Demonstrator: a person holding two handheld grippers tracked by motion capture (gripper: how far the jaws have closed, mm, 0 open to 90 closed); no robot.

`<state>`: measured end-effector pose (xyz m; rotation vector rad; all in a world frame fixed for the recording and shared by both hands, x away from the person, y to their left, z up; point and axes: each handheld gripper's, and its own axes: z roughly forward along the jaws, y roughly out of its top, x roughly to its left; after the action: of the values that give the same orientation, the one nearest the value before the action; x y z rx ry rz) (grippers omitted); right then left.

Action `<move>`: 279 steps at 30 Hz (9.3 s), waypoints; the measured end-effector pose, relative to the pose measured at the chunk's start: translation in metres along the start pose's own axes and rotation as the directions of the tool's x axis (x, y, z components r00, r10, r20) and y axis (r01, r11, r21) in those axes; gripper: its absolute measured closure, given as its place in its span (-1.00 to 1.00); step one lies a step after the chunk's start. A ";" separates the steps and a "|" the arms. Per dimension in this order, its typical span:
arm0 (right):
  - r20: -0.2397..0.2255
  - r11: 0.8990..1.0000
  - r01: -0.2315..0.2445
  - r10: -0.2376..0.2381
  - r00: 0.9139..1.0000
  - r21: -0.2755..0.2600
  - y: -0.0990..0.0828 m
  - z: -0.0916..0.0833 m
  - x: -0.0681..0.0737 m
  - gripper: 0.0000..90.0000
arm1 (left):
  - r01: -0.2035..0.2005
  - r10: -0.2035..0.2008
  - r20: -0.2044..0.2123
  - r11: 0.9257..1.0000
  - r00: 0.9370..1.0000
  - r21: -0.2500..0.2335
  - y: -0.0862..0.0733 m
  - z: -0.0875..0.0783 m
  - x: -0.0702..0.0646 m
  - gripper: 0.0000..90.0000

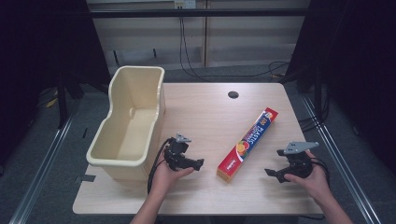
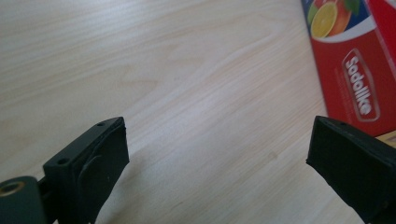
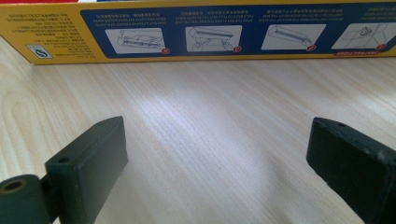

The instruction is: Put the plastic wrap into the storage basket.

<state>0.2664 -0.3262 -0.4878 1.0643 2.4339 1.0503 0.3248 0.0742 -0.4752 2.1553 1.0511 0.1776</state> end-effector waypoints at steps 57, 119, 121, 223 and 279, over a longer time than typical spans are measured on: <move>0.052 0.997 -0.057 0.060 0.997 -0.059 -0.007 -0.015 -0.009 -0.90 | -0.177 0.162 0.126 0.977 0.979 0.119 0.119 0.092 -0.111 -0.86; 0.045 0.997 -0.037 0.040 0.998 -0.068 -0.003 -0.013 -0.007 -0.89 | -0.075 0.046 0.109 0.956 0.993 0.283 0.102 0.084 -0.090 -0.27; 0.043 0.997 -0.039 0.042 0.998 -0.065 -0.004 -0.013 -0.007 -0.89 | -0.067 0.041 0.109 0.966 0.993 0.249 0.106 0.086 -0.091 -0.35; -0.011 0.998 -0.001 0.000 1.000 -0.066 0.000 -0.010 -0.001 -0.96 | 0.129 -0.112 -0.064 0.893 0.992 0.432 0.195 -0.117 0.007 -0.10; -0.017 0.998 0.002 -0.003 1.000 -0.061 0.001 -0.009 0.000 -0.96 | 0.356 -0.293 -0.227 0.876 0.929 0.326 0.180 -0.200 0.070 -0.10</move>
<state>0.2620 -0.3306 -0.4807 1.0372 2.3997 1.1296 0.4027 0.1617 -0.2231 2.2681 1.6403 0.0066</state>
